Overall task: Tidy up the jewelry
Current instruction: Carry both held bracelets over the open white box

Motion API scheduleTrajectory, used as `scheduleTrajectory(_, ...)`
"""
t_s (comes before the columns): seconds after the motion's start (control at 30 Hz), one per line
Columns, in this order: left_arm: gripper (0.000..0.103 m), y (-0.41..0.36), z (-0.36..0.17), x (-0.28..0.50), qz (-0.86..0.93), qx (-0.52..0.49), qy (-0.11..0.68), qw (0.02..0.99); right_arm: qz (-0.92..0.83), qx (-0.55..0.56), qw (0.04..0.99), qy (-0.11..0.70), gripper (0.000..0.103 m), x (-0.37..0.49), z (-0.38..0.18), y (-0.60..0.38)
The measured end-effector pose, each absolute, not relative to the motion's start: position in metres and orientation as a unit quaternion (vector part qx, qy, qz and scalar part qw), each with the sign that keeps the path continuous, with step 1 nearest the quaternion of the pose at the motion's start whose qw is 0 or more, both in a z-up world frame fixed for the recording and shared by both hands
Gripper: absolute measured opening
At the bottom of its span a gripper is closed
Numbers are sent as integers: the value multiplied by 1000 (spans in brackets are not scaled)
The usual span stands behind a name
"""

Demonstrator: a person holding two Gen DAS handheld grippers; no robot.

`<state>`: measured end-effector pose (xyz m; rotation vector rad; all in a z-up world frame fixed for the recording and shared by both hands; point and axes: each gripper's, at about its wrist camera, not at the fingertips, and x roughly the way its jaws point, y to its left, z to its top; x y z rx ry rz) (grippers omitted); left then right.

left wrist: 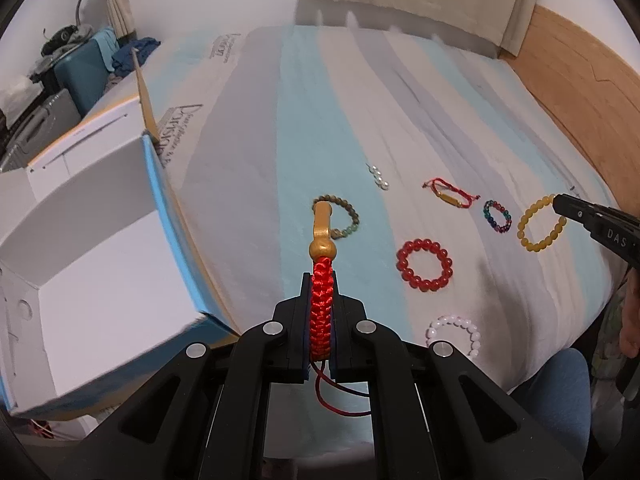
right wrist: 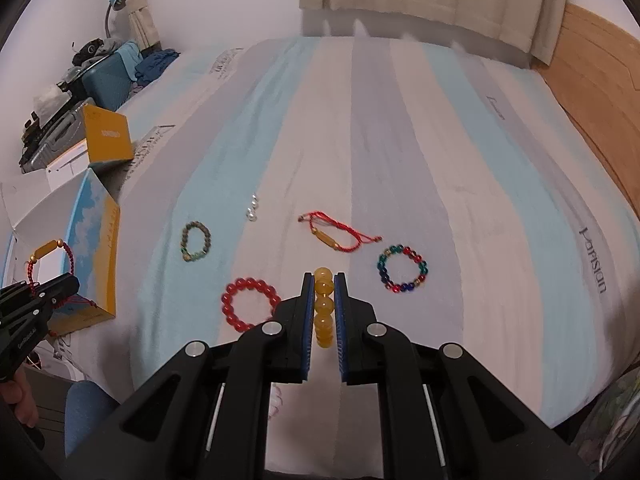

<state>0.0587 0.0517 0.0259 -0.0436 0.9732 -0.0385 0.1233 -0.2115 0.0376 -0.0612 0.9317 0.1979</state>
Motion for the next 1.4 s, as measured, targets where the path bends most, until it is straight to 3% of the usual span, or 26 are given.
scheduleTrajectory(0.73, 5, 145, 49, 36, 41, -56, 454, 888, 153, -47, 892, 423, 9, 131, 78, -118)
scheduleTrajectory(1.4, 5, 255, 41, 0, 119, -88, 457, 877, 263, -77, 874, 401, 9, 117, 100, 25)
